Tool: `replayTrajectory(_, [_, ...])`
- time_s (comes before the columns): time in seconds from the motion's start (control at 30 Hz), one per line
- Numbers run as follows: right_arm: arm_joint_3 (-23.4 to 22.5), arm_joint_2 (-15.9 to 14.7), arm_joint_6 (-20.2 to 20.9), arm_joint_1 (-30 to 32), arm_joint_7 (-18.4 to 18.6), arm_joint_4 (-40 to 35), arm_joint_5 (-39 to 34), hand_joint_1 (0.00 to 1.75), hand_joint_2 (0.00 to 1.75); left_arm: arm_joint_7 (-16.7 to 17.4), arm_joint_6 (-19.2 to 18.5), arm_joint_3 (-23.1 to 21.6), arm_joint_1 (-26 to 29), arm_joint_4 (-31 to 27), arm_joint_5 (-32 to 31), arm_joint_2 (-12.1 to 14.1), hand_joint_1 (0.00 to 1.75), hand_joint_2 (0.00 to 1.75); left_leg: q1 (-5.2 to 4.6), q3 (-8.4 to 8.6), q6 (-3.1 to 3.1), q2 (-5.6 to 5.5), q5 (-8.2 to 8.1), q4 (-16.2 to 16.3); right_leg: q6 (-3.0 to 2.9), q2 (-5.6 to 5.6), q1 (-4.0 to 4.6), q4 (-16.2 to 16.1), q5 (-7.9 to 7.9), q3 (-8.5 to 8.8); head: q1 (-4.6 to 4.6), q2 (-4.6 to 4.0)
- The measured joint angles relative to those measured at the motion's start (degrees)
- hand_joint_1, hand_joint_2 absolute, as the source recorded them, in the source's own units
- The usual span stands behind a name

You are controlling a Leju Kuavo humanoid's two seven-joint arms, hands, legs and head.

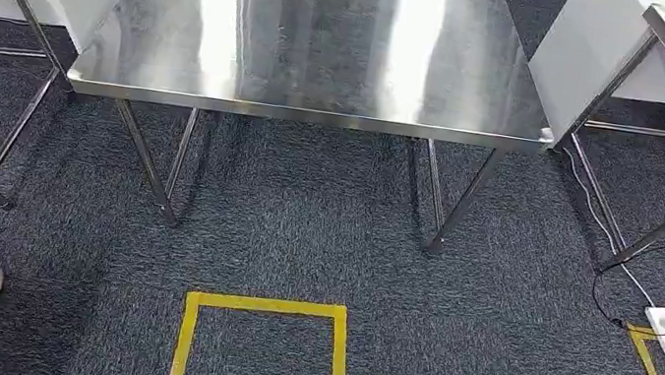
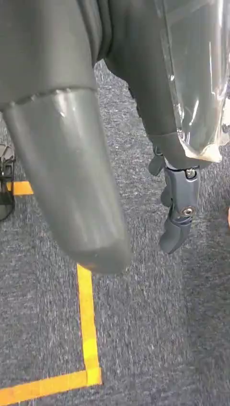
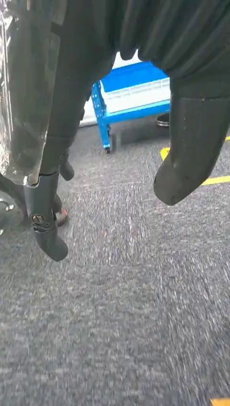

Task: Take the parts from the cabinet and place them on the table.

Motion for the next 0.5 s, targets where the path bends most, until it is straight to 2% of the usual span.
replayTrajectory(0.03, [0.0, -0.09, 0.0, 0.04, -0.05, 0.0, -0.02, 0.0, 1.75, 0.04, -0.02, 0.0, 0.01, 0.0, -0.02, -0.04, 0.0, 0.0, -0.03, -0.09, -0.05, -0.01, 0.1, 0.01, 0.48, 0.0, 0.0, -1.16, 0.63, 0.84, 0.0, 0.0])
replayTrajectory(0.07, [-0.02, -0.15, 0.0, 0.06, -0.09, 0.0, -0.13, 0.0, 1.75, 0.17, -0.02, 0.0, 0.0, 0.0, -0.07, -0.15, 0.0, 0.0, -0.04, -0.12, -0.15, -0.03, 0.21, 0.03, 1.02, 0.0, -0.01, -5.03, 2.23, 3.14, 0.02, 0.0])
replayTrajectory(0.1, [-0.02, -0.2, 0.0, -0.01, -0.24, -0.02, -0.13, 0.0, 1.75, 0.28, -0.02, 0.0, -0.03, 0.0, -0.2, -0.22, 0.0, 0.0, -0.04, -0.09, -0.25, -0.04, 0.26, 0.05, 1.49, -0.01, -0.02, -10.72, 4.24, 6.36, 0.11, 0.0])
replayTrajectory(0.13, [-0.04, -0.24, 0.0, -0.1, -0.26, -0.02, -0.13, 0.0, 1.75, 0.33, -0.02, 0.0, -0.11, 0.0, -0.24, -0.26, 0.0, 0.0, -0.04, -0.07, -0.4, -0.05, 0.34, 0.17, 1.62, -0.02, -0.03, -16.08, 5.81, 9.37, 0.17, 0.0])
replayTrajectory(0.17, [-0.04, -0.28, 0.0, -0.2, -0.26, -0.02, -0.15, 0.0, 1.75, 0.37, -0.02, 0.0, -0.19, 0.0, -0.26, -0.28, 0.0, 0.0, -0.54, -0.24, -0.72, -0.03, 0.3, 0.45, 1.3, 0.0, 0.26, -19.52, 6.19, 10.66, 0.37, 0.0])
replayTrajectory(0.23, [-0.04, -0.41, 0.0, -0.22, -0.33, -0.02, -0.24, 0.0, 1.75, 0.44, -0.02, 0.0, -0.37, 0.0, -0.26, -0.37, 0.0, 0.0, -0.45, -0.33, -1.4, -0.04, 0.38, 0.51, 0.45, 0.08, 0.82, -19.28, 6.57, 10.24, 0.02, 0.0])
replayTrajectory(0.3, [-0.07, -0.37, 0.0, -0.14, -0.42, -0.02, -0.31, 0.0, 1.75, 0.5, -0.02, 0.0, -0.39, 0.0, -0.24, -0.39, 0.0, 0.0, -0.29, -0.35, -2.25, -0.04, 0.71, 0.3, -0.51, 0.07, 0.83, -19.57, 7.0, 10.17, 0.26, 0.0])
replayTrajectory(0.33, [-0.07, -0.2, 0.0, -0.17, -0.48, -0.02, -0.31, 0.0, 1.75, 0.5, 0.0, 0.0, -0.39, 0.0, -0.26, -0.33, 0.0, 0.0, 0.04, -0.78, -2.52, -0.12, 0.15, 0.96, -1.21, 0.04, -0.7, -19.93, 7.58, 10.85, 0.18, 0.0])
replayTrajectory(0.37, [-0.07, -0.24, -0.02, -0.21, -0.59, -0.02, -0.31, 0.0, 1.75, 0.52, 0.0, 0.0, -0.37, 0.0, -0.24, -0.39, 0.0, 0.0, 0.04, -1.5, -2.86, -0.19, -1.9, 2.79, -1.54, -0.01, -0.37, -19.94, 7.78, 10.51, 0.0, 0.0])
replayTrajectory(0.4, [-0.07, -0.26, -0.02, -0.2, -0.59, -0.02, -0.31, 0.0, 1.75, 0.52, 0.0, 0.0, -0.38, 0.0, -0.24, -0.46, 0.0, 0.0, 0.32, -2.88, -3.15, -0.2, -4.59, 6.37, -1.96, -0.07, -0.34, -19.92, 8.05, 10.37, -0.35, 0.0])
replayTrajectory(0.47, [-0.07, -0.2, -0.04, -0.12, -0.59, -0.02, -0.31, 0.0, 1.75, 0.52, 0.0, -0.02, -0.36, 0.0, -0.24, -0.52, 0.0, 0.0, 0.59, -6.77, -3.79, -0.23, -9.27, 15.94, -2.04, -0.12, 0.01, -19.85, 8.16, 9.88, -0.33, 0.0])
replayTrajectory(0.5, [-0.09, -0.2, -0.04, -0.02, -0.59, -0.02, -0.31, 0.0, 1.75, 0.52, 0.0, -0.02, -0.31, 0.02, -0.26, -0.55, 0.0, 0.0, 0.69, -7.59, -3.98, -0.23, -9.75, 18.28, -2.05, -0.13, 0.07, -19.77, 8.22, 9.77, -0.35, 0.0])
